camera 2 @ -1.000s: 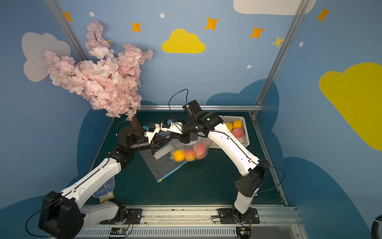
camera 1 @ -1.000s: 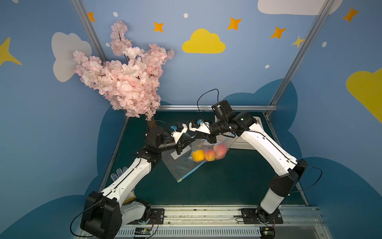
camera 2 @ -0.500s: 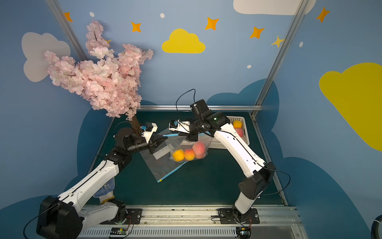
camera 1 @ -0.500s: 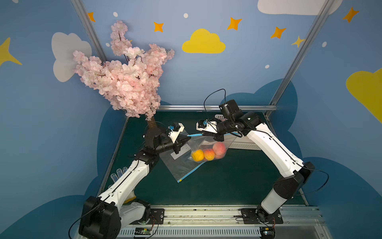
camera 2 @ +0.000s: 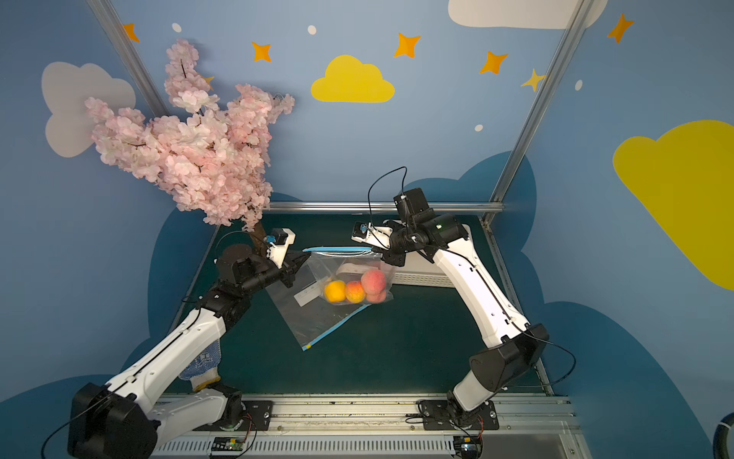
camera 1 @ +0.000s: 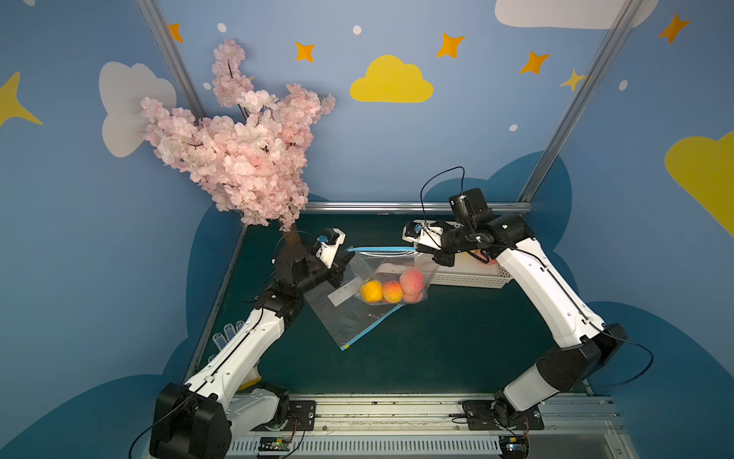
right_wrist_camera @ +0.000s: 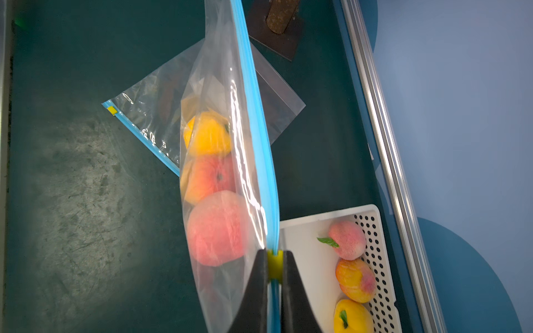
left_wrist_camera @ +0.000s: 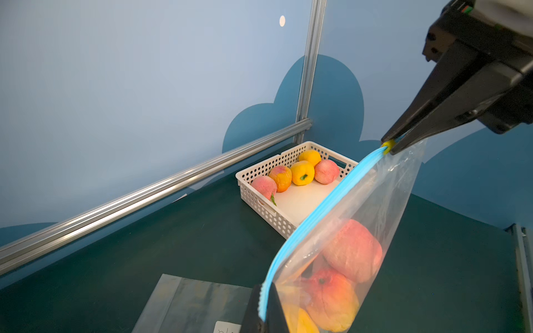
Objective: Place the peach in a zip-top bag and seal the zipper
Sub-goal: Zip the zipper on the zipper food storage bag, then place the zipper food storage bag at the corner of the board.
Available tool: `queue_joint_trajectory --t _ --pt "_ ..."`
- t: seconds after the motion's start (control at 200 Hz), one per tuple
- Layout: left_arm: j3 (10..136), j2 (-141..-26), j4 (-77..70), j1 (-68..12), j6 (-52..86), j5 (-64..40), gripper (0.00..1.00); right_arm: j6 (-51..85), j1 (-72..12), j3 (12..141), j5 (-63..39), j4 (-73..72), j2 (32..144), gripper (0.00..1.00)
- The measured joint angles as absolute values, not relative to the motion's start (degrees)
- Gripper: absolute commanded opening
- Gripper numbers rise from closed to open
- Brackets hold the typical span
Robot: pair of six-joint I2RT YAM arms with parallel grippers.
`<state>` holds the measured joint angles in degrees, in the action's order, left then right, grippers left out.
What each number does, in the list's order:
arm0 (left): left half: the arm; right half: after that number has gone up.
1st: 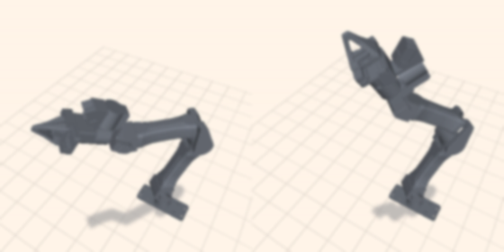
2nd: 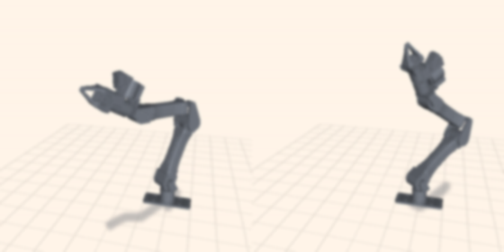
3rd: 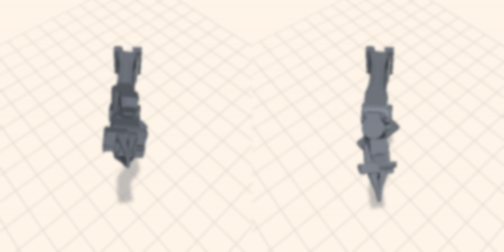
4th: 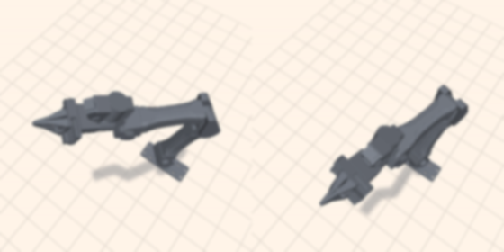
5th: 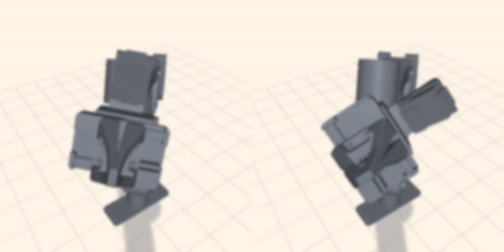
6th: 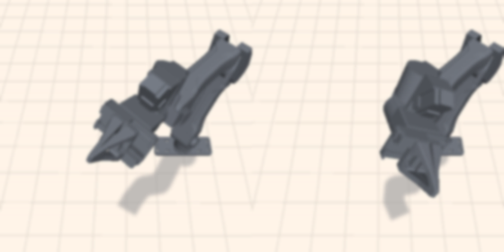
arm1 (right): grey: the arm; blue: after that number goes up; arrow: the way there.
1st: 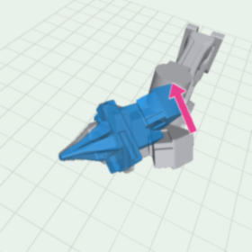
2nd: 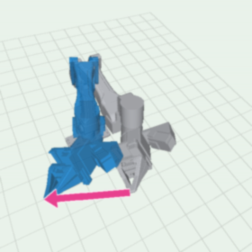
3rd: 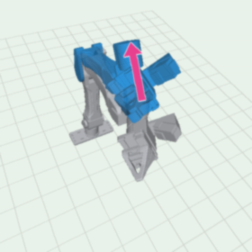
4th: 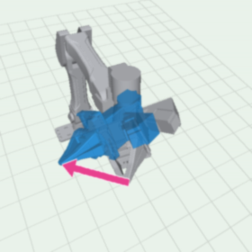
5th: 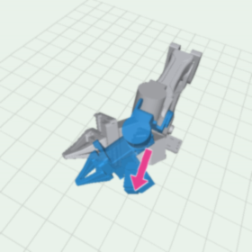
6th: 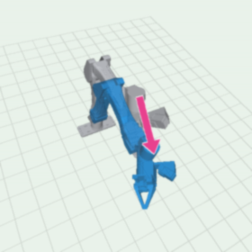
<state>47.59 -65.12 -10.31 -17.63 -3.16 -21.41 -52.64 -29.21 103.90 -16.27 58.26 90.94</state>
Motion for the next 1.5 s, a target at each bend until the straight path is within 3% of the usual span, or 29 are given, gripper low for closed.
queue_joint_trajectory --t 0.476,0.521,0.611,0.691,0.761,0.976,1.251,1.377,1.502 --pt "47.9 -65.1 -9.3 -17.4 -2.2 -20.5 0.03 -50.7 -24.7 98.7 -16.5 58.1 85.3 0.0" --pt "47.9 -65.1 -9.2 -17.4 -2.2 -20.6 0.03 -50.5 -24.7 98.5 -16.7 58.0 85.2 0.09" --pt "47.9 -65.1 -9.0 -17.2 -2.1 -20.8 0.03 -49.4 -24.8 98.3 -17.3 58.0 85.0 0.45" --pt "47.9 -65.2 -9.0 -16.8 -2.0 -21.6 0.03 -48.5 -26.2 97.3 -17.6 56.9 84.2 0.61" --pt "47.9 -65.3 -9.1 -16.8 -1.9 -22.7 0.03 -47.6 -29.4 96.2 -17.9 55.4 83.5 0.68" --pt "47.9 -66.1 -9.8 -18.3 -2.0 -26.4 0.03 -42.2 -36.2 100.1 -19.9 51.4 86.8 0.73" --pt "47.7 -66.1 -11.2 -18.8 -1.7 -28.3 0.03 -38.7 -38.5 106.0 -20.7 51.9 95.7 0.64" --pt "47.6 -66.1 -11.6 -18.8 -1.4 -28.6 0.03 -37.1 -39.4 106.0 -21.8 53.2 96.6 0.41" --pt "47.2 -66.1 -11.8 -18.8 -1.0 -28.5 0.07 -34.8 -39.8 106.0 -21.8 54.0 96.7 0.01"
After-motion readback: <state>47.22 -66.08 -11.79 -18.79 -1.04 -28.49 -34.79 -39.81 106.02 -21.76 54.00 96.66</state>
